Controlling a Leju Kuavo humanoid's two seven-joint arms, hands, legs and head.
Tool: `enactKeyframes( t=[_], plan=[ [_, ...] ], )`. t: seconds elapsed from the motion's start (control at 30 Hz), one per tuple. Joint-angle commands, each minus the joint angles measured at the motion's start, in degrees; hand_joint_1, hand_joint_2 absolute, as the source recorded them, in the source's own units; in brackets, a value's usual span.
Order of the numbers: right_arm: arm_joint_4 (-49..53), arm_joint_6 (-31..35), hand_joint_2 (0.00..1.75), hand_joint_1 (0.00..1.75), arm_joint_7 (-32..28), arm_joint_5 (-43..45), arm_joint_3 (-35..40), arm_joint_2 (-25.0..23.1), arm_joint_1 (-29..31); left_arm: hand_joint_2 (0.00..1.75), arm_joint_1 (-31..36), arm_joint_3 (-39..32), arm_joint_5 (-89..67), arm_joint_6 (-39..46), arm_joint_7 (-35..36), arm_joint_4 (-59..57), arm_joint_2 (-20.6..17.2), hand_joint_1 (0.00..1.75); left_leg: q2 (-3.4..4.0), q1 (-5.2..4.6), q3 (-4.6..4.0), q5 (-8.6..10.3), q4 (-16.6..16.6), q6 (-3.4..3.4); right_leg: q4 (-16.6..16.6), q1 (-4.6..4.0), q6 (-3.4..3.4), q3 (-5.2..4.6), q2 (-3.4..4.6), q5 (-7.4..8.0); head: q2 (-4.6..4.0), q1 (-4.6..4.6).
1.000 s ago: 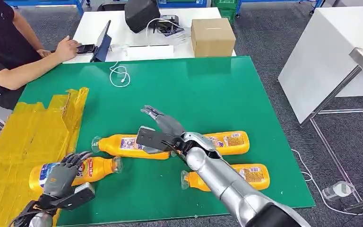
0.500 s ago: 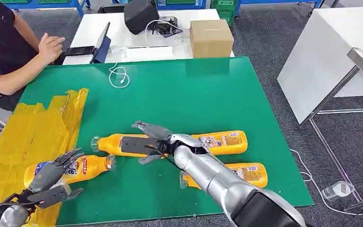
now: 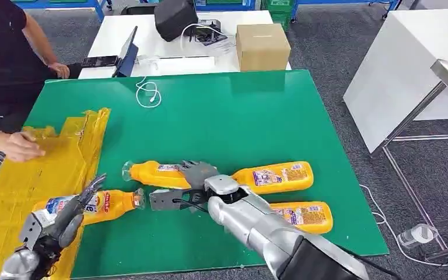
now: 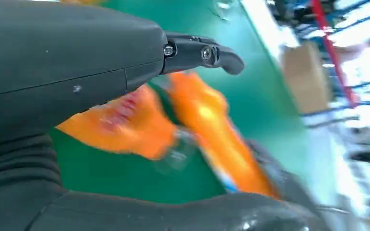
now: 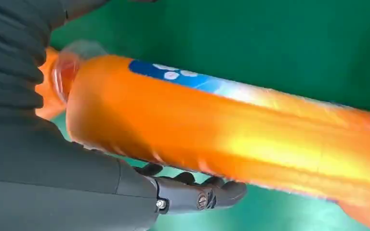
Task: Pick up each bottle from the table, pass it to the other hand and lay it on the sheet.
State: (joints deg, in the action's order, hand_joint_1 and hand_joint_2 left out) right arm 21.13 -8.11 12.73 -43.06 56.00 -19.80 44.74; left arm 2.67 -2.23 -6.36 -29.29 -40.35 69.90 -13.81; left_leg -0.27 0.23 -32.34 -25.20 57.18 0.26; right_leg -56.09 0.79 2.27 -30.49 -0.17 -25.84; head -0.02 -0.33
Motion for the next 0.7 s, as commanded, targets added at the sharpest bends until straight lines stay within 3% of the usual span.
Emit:
enactKeyframes(
  t=[0.03,0.1,0.13,0.27,0.3,0.37,0.4,0.43,0.7],
  plan=[
    [-8.47,-1.30,1.75,0.00,5.40,-3.06,6.92,1.94,-2.48,0.00,4.40,-3.20,0.71,-3.25,0.35,0.04,7.27,0.00,-0.35,0.07,0.08,0.11,-0.17,0.00,0.28,-0.09,-0.07,0.28,-0.37,0.03,0.00,-0.04],
    [-8.55,-1.78,1.75,0.02,6.39,-3.02,6.32,2.37,-3.19,0.00,4.65,-3.54,0.53,-3.76,0.35,-0.06,7.76,0.00,-0.35,0.09,0.09,0.08,-0.11,0.00,0.23,-0.11,-0.06,0.24,-0.36,0.01,0.00,0.00],
    [-8.55,-1.61,1.75,0.24,6.37,-2.93,5.94,2.65,-3.75,0.00,4.95,-3.79,1.09,-4.61,0.35,-0.28,8.13,0.00,-0.37,0.10,0.09,0.13,-0.17,0.01,0.31,-0.12,-0.07,0.21,-0.38,0.06,0.00,0.02],
    [-8.55,-1.61,1.75,0.24,6.37,-2.93,5.94,2.65,-3.75,0.00,4.95,-3.79,1.09,-4.61,0.35,-0.28,8.13,0.00,-0.33,0.11,-0.07,0.09,-0.07,0.02,0.22,-0.14,-0.07,-0.31,-0.34,0.05,0.00,-0.02],
    [-8.55,-1.61,1.75,0.24,6.37,-2.93,5.94,2.65,-3.75,0.00,4.95,-3.79,1.09,-4.61,0.35,-0.28,8.13,0.00,0.04,0.06,0.10,0.03,-0.11,0.01,0.18,-0.07,-0.06,-0.08,0.02,0.07,0.00,-0.17],
    [-8.55,-1.61,1.75,0.24,6.37,-2.93,5.94,2.65,-3.75,0.00,4.95,-3.79,1.09,-4.61,0.35,-0.28,8.13,0.00,-0.05,0.12,0.11,0.06,-0.16,-0.01,0.29,-0.16,-0.23,0.23,-0.11,0.19,0.00,-0.13],
    [-8.49,-1.46,1.75,0.40,6.41,-2.64,5.49,2.61,-3.82,0.00,4.65,-3.85,0.90,-4.52,0.35,0.05,8.14,0.00,0.02,0.07,0.18,0.03,-0.10,-0.01,0.17,-0.11,-0.21,0.21,-0.08,0.14,0.00,-0.13],
    [-8.48,-1.37,1.75,1.69,6.52,-2.38,4.98,2.64,-3.90,0.00,4.65,-3.93,0.54,-4.20,0.35,-0.02,8.19,0.00,-0.01,0.11,0.15,0.08,-0.14,-0.02,0.24,-0.15,-0.24,0.19,-0.12,0.19,0.00,-0.13],
    [-8.09,1.66,1.75,1.75,6.13,-0.59,0.44,3.01,-4.11,0.00,5.08,-6.45,0.42,-4.23,0.35,-1.20,10.39,0.00,0.10,0.09,0.26,0.06,-0.12,-0.02,0.19,-0.19,-0.24,-0.31,-0.09,0.16,0.00,-0.13]
  ],
)
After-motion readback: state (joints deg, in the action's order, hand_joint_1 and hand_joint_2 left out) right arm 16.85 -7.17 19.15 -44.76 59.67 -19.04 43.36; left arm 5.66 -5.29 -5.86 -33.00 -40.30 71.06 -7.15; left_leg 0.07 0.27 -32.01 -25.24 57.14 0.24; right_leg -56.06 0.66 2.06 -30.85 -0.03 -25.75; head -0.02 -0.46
